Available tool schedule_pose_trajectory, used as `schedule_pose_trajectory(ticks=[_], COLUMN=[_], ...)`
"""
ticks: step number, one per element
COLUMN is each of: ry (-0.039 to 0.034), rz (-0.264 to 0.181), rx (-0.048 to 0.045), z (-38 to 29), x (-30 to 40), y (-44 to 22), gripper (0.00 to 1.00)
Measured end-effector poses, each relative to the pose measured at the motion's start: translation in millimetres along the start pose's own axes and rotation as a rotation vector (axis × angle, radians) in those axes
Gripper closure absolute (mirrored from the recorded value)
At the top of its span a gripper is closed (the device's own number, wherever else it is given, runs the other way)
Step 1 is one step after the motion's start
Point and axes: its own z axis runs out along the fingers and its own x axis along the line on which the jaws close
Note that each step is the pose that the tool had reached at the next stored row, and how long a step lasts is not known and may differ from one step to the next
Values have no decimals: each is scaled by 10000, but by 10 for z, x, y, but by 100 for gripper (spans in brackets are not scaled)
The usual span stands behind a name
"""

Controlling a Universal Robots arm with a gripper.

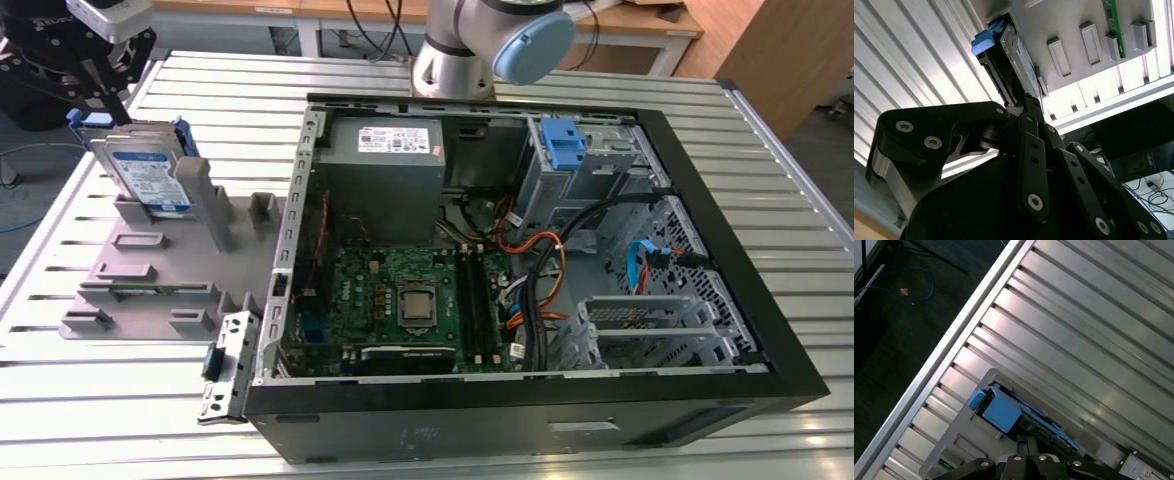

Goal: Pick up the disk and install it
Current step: 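Pick up the disk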

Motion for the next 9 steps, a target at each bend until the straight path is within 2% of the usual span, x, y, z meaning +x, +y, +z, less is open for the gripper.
schedule_pose_trajectory(ticks=[9], ry=[7], rz=[-167], rx=[-2], z=[0], x=[0], y=[0], gripper=[89])
